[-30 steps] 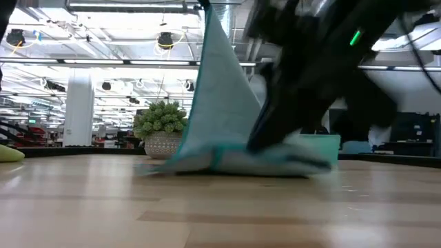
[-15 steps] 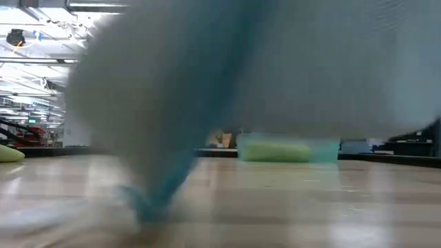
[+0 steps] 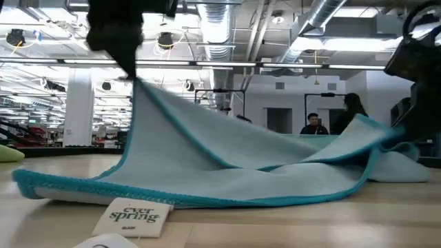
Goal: Roll microfiber towels into tight, uniform cylinder then place into a basket
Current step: Roll the blue microfiber cloth
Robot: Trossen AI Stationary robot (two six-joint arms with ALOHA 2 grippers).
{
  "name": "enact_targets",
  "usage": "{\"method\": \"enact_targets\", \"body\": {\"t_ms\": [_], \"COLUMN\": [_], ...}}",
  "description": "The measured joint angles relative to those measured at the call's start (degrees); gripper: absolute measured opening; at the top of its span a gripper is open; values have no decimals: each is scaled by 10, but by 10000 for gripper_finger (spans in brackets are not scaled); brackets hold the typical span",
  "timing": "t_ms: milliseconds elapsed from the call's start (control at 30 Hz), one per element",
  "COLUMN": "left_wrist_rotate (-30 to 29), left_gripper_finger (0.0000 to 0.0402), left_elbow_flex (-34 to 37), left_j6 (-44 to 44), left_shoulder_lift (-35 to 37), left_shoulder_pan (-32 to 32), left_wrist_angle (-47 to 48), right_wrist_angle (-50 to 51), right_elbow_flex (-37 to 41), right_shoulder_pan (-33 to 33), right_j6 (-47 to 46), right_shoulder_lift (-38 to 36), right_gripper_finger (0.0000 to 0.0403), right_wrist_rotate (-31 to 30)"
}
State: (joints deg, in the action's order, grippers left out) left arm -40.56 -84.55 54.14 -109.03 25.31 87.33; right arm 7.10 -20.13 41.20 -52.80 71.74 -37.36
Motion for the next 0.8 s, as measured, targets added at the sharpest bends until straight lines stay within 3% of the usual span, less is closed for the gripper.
{"method": "enact_targets", "body": {"t_ms": [133, 233, 500, 667, 800], "left_wrist_rotate": [-4, -13, -35, -31, -30], "left_gripper_finger": [0, 0, 0, 0, 0], "left_elbow_flex": [45, 66, 86, 86, 86], "left_j6": [0, -5, -9, -35, -49], "left_shoulder_lift": [0, 0, 0, 0, 0], "left_shoulder_pan": [-1, 1, 4, 6, 8], "left_wrist_angle": [-42, -77, -144, -184, -194], "right_wrist_angle": [171, 231, 37, -9, 48], "right_elbow_flex": [-41, -71, -118, -166, -246], "right_shoulder_pan": [-29, -43, -2, 35, 33], "right_j6": [-64, -66, 275, 447, 508], "right_shoulder_lift": [-38, -57, -11, 109, 213], "right_gripper_finger": [162, 180, 185, 174, 180], "right_wrist_rotate": [0, 11, 160, 147, 130]}}
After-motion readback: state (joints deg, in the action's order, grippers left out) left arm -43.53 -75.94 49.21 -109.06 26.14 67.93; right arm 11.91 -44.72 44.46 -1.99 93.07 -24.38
